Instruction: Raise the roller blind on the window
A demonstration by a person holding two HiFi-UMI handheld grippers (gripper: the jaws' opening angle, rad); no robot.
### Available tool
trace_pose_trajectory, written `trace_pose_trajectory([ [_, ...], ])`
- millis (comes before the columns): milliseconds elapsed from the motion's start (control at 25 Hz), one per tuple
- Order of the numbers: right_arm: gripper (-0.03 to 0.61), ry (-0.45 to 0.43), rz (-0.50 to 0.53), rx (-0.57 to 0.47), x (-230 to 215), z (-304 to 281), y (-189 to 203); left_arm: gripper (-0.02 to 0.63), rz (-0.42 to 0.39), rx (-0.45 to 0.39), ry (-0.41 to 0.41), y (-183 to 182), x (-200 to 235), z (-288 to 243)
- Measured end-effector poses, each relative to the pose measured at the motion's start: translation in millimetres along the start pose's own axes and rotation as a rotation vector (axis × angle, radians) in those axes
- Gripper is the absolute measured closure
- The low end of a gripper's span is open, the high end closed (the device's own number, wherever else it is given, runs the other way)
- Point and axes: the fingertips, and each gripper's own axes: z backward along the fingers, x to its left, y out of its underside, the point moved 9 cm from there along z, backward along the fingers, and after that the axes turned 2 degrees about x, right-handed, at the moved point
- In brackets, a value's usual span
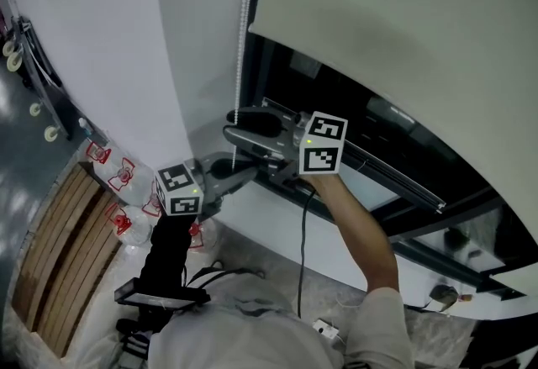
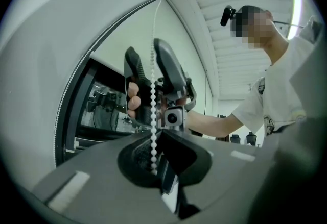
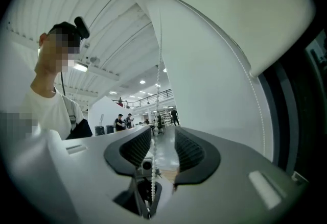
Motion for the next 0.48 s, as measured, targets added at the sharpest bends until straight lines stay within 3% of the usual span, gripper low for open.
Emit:
trace_pose_trajectory([
  [80,0.419,-0.028,-0.003,-0.04,0.8,0.6,-14.5,0.615,0.006,-0.001,0.001,0.9,-0.6,-0.1],
  [320,0.429,-0.034,0.105,-0.164,1.1,-1.4,-105.2,0.615,0.015,-0.001,-0.005,3.1,-0.3,2.4],
  [480,0.451,-0.05,0.178,-0.19,-1.3,-5.8,-159.9,0.615,0.02,0.007,-0.014,0.9,4.8,4.4],
])
